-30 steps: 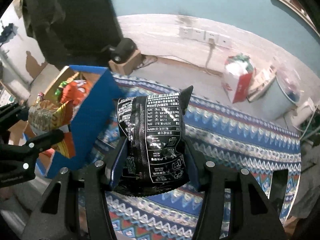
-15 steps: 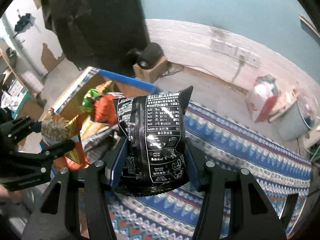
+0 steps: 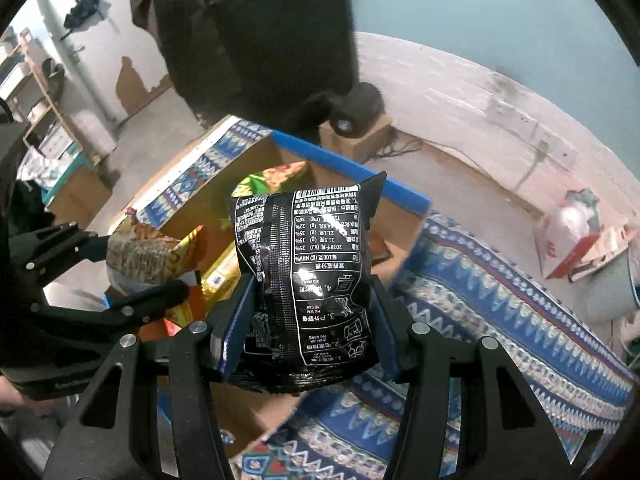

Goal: Organize snacks

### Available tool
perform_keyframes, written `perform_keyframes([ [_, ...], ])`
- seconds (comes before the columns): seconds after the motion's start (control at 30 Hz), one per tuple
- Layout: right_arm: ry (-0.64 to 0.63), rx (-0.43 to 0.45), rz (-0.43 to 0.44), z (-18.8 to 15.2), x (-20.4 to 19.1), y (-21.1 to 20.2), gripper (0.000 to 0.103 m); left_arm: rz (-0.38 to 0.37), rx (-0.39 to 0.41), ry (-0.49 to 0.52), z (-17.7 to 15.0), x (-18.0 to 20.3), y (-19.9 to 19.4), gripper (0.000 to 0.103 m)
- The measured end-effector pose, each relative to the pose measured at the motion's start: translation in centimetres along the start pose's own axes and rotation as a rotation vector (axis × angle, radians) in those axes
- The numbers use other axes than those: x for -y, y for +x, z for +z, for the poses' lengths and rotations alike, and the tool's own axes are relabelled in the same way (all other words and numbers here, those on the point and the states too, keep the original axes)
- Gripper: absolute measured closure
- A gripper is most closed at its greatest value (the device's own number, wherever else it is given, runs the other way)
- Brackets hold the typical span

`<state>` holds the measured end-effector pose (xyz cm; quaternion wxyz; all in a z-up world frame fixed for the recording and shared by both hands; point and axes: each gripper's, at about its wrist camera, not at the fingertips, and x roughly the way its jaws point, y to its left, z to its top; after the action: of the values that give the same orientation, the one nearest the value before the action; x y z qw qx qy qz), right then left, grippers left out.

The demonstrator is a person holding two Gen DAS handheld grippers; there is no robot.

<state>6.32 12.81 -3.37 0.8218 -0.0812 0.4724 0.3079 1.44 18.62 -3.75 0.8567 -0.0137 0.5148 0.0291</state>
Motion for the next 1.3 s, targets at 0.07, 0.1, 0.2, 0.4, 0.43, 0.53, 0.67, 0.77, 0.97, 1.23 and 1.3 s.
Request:
perform_keyframes([
  [0.07,-0.006,-0.006,0.014,0.1,-0.4,0.6,0.049,-0.002,-0.005,-0.014,0.0,-0.5,0.0,0.034],
  [0.1,-0.007,-0.009,0.021,0.2,-0.6,0.8,0.049,0.001,-0.005,-0.017,0.1,-0.5,-0.1,0.031],
  [0.2,-0.014,-0.01,0.052,0.3,-0.9,1.2,0.048,0.028,0.006,-0.026,0.2,-0.9,-0.4,0.023],
  [0.4,-0.006,0.021,0.068,0.3,-0.6,0.3,0.033,0.021,0.002,-0.038,0.5,-1.0,-0.9,0.022],
  [0.43,0.005,0.03,0.068,0.3,-0.3,-0.2,0.033,0.021,0.002,-0.035,0.5,-0.9,-1.0,0.022],
  [0.53,0.02,0.055,0.048,0.3,0.3,-1.5,0.029,0.027,0.016,-0.019,0.6,-0.2,-1.6,0.022],
  [0.67,0.036,0.101,-0.014,-0.2,1.2,-3.8,0.027,0.038,0.058,0.001,0.8,0.8,-2.9,0.014],
  [0.77,0.053,0.126,-0.041,-0.9,1.9,-5.3,0.027,0.052,0.092,0.025,1.0,1.9,-4.0,0.013],
  [0.97,0.071,0.178,-0.095,-2.2,2.9,-7.9,0.026,0.089,0.148,0.05,1.4,3.3,-5.4,0.002],
  [1.23,0.071,0.245,-0.173,-3.8,3.8,-10.5,0.026,0.09,0.195,0.043,1.6,4.5,-6.7,0.002],
  [1.3,0.078,0.246,-0.175,-4.1,4.3,-10.7,0.026,0.111,0.206,0.057,1.7,4.9,-6.9,0.002],
])
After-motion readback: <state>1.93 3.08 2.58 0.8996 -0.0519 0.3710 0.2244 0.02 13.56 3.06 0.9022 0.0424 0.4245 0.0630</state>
